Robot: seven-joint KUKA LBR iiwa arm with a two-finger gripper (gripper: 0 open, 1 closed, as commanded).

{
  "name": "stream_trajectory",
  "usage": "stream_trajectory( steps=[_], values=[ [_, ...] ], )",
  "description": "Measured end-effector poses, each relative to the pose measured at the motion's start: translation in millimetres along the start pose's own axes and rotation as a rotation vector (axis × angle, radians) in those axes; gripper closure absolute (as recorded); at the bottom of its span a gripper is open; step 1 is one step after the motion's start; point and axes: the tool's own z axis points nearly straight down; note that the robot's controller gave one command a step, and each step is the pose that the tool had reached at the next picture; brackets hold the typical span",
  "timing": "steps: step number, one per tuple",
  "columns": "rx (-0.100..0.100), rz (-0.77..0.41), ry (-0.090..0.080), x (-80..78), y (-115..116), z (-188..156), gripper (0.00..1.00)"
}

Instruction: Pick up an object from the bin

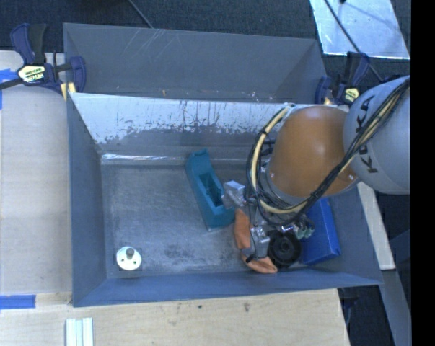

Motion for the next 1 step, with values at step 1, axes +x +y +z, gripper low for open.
stream_trajectory(
  steps=[1],
  values=[
    [0.001, 0.057, 0.004, 16.8, -6.8, -1.4, 0.00]
  ],
)
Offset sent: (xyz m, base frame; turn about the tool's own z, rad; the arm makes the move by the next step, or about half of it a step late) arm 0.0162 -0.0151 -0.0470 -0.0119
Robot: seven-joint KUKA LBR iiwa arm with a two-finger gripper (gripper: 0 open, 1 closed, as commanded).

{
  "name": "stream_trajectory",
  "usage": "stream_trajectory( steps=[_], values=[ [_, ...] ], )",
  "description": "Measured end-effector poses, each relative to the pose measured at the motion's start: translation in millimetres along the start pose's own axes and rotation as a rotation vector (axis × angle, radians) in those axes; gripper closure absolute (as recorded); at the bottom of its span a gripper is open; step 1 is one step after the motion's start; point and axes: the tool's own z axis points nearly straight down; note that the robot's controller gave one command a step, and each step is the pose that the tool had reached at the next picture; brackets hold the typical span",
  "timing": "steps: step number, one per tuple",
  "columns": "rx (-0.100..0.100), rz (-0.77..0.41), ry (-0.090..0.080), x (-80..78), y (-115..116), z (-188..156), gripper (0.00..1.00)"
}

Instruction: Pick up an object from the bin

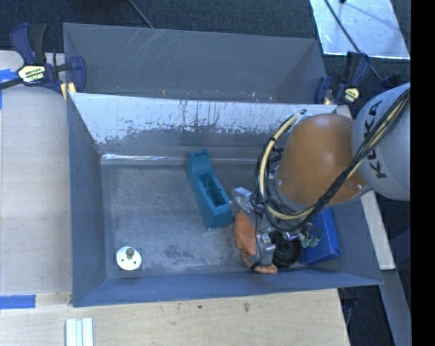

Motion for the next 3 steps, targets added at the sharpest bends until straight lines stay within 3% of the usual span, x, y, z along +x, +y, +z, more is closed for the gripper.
stream_trajectory(
  steps=[1, 2, 3],
  values=[
    [0.001, -0.052, -0.009, -22.8, -7.0, 30.5, 0.00],
    [0.011, -0.082, -0.036, -40.5, -19.2, 43.0, 0.00],
    [0.008, -0.017, -0.036, -19.9, -21.0, 39.4, 0.00]
  ],
)
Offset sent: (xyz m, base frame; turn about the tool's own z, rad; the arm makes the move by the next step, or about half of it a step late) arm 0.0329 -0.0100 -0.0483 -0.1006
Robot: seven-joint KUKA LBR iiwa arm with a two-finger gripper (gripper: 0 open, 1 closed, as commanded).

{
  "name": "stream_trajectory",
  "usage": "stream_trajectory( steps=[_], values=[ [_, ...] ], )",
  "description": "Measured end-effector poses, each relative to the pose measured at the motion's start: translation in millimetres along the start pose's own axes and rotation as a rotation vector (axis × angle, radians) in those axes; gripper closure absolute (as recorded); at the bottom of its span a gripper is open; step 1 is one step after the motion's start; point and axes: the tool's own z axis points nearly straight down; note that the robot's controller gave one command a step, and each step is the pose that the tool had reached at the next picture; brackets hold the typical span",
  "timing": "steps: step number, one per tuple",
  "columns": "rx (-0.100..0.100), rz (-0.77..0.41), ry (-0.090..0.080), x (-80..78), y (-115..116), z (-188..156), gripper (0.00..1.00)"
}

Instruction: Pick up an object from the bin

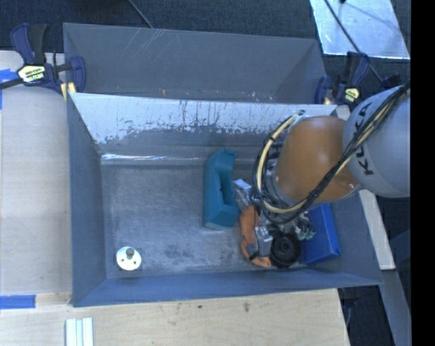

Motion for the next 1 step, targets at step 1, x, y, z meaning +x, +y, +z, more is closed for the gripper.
stream_trajectory(
  steps=[1],
  values=[
    [-0.008, 0.014, 0.040, -19.8, -2.7, 9.1, 0.00]
  ],
)
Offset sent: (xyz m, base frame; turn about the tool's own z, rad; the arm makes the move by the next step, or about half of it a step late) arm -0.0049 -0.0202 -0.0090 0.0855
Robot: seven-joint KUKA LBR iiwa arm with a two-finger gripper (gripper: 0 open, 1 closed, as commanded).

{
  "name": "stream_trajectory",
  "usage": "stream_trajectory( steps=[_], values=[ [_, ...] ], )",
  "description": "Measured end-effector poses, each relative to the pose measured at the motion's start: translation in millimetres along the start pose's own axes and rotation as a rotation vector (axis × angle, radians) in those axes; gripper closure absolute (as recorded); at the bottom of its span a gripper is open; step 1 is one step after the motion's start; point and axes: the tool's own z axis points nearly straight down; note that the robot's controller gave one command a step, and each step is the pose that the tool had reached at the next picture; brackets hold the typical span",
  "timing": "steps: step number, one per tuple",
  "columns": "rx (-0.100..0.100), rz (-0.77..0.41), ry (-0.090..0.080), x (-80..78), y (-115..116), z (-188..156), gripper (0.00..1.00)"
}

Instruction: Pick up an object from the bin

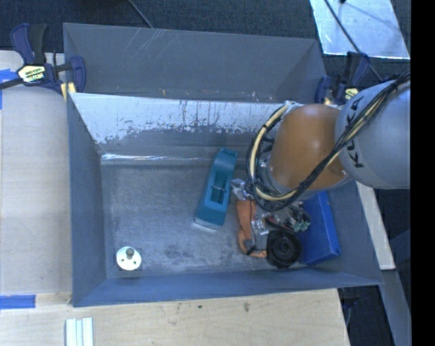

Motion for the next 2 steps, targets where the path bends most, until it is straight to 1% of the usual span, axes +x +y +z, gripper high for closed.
stream_trajectory(
  steps=[1, 2],
  values=[
    [0.000, 0.029, -0.006, -1.5, -9.2, -0.4, 0.00],
    [-0.002, 0.139, 0.000, 0.5, -22.9, -7.9, 0.00]
  ],
)
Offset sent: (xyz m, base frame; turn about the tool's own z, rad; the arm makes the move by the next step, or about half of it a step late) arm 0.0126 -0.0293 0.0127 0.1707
